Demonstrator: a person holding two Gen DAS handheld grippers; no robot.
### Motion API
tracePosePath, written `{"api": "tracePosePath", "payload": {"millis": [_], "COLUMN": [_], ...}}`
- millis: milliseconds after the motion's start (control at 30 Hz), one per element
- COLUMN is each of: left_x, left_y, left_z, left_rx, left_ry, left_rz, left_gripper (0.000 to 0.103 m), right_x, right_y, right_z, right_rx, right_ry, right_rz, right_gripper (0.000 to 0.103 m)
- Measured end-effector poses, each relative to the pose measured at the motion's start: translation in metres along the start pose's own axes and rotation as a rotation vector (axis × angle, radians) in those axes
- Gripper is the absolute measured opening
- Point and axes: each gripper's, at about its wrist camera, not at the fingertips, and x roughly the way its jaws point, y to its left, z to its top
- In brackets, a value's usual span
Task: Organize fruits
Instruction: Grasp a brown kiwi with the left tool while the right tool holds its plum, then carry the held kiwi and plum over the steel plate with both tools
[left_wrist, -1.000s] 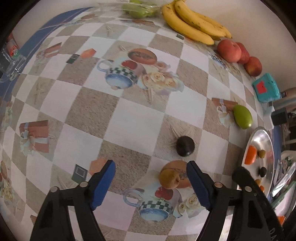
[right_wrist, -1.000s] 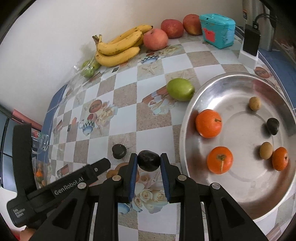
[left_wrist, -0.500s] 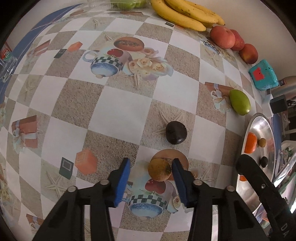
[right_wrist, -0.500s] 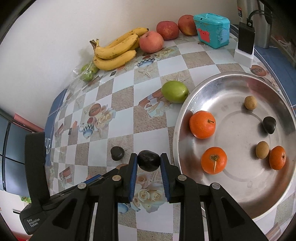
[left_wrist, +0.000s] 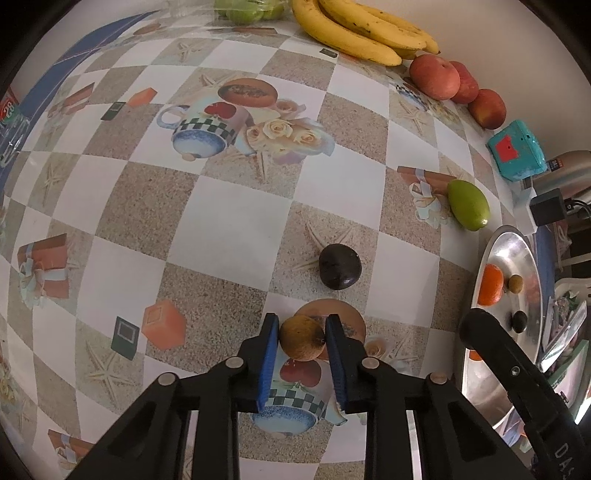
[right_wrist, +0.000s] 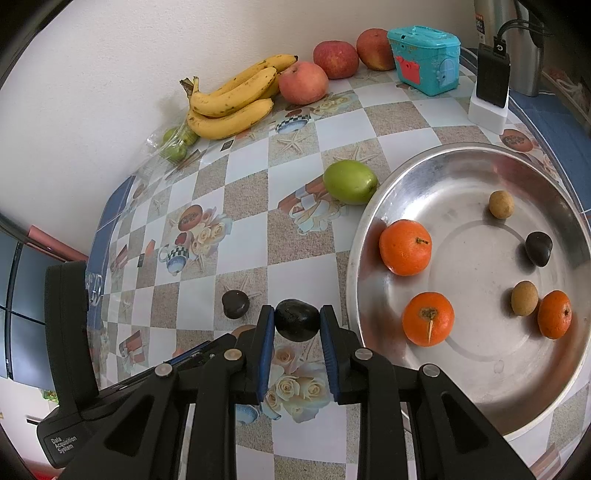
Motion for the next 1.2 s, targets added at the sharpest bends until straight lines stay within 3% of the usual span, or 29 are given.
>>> {"api": "tracePosePath", "payload": {"millis": [633,1200], "left_x": [-0.021,-0.033], "left_y": [0.006,-0.025], "left_z": [0.002,0.007], "left_rx": [-0.028,0.003], "left_ry": [-0.085,-0.137], "left_rz": [0.032,0.05], "left_gripper": [0.028,0.028], "right_x": [-0.009,-0.025], "right_y": [-0.001,-0.03], "right_z": [0.003,0.014], "right_rx": [-0.011,0.027], "right_ry": [-0.017,-0.064], "right_rz": [0.021,-0.03], "right_gripper": [0.026,0.026]}}
